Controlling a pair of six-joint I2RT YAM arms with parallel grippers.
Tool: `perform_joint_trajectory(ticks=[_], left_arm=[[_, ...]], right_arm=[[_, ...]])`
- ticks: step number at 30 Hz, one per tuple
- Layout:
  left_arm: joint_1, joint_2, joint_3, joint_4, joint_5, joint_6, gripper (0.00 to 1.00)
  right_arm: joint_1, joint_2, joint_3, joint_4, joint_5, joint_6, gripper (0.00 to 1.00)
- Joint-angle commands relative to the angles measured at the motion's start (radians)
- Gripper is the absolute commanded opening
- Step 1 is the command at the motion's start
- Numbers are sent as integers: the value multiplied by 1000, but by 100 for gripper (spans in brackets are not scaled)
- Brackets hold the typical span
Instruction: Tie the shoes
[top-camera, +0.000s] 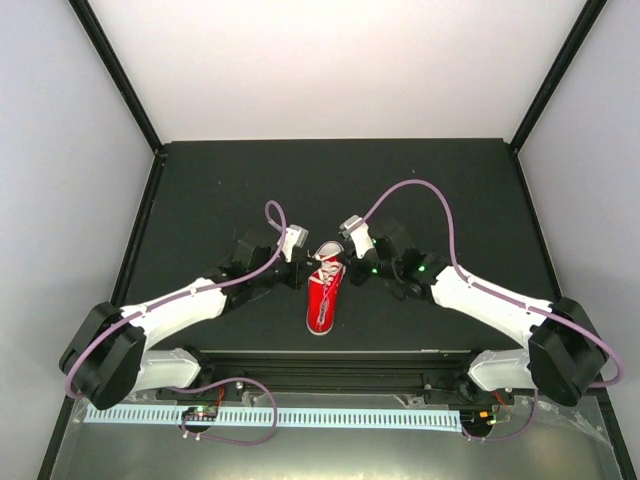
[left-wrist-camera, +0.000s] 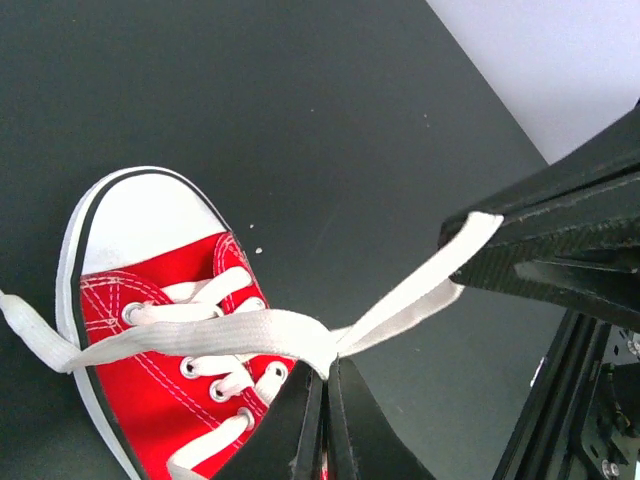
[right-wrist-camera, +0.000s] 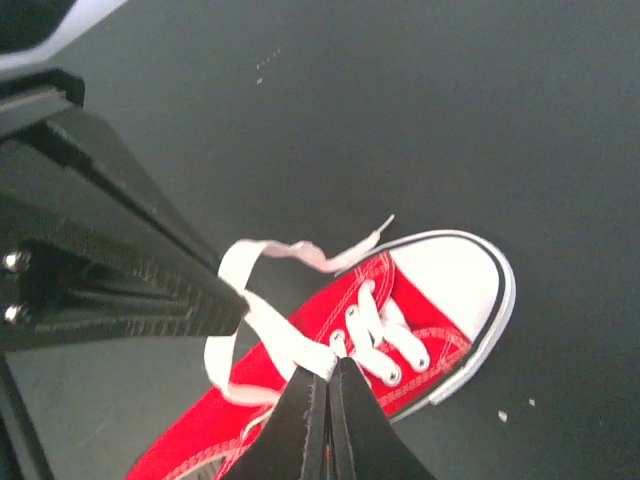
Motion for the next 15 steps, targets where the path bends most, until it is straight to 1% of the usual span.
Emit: perform_joint_trajectory(ticks=[1,2,4,7,9,12,15], left_arm=[[10,16,29,-36,0,18,2],[10,22,35,-35,5,19,2],[9,34,44,-32,14,25,2],[10,36,53,-24,30,28,1],[10,63,57,-18,38,26,2],[9,57,57,-14,41,24,2],[9,49,57,-24,38,28,1]], right_arm=[[-10,-34,100,-214,-81,-10,2],[-10,-31,116,-254,-122,6,2],[-8,-24,149,-302,-292,42,2],[6,-2,157,-287,-460,126,2],[38,28,163,-273,-485,158,2],[92,90,159,-219,-440,205,2],[102,143,158,-133,-430,296,2]])
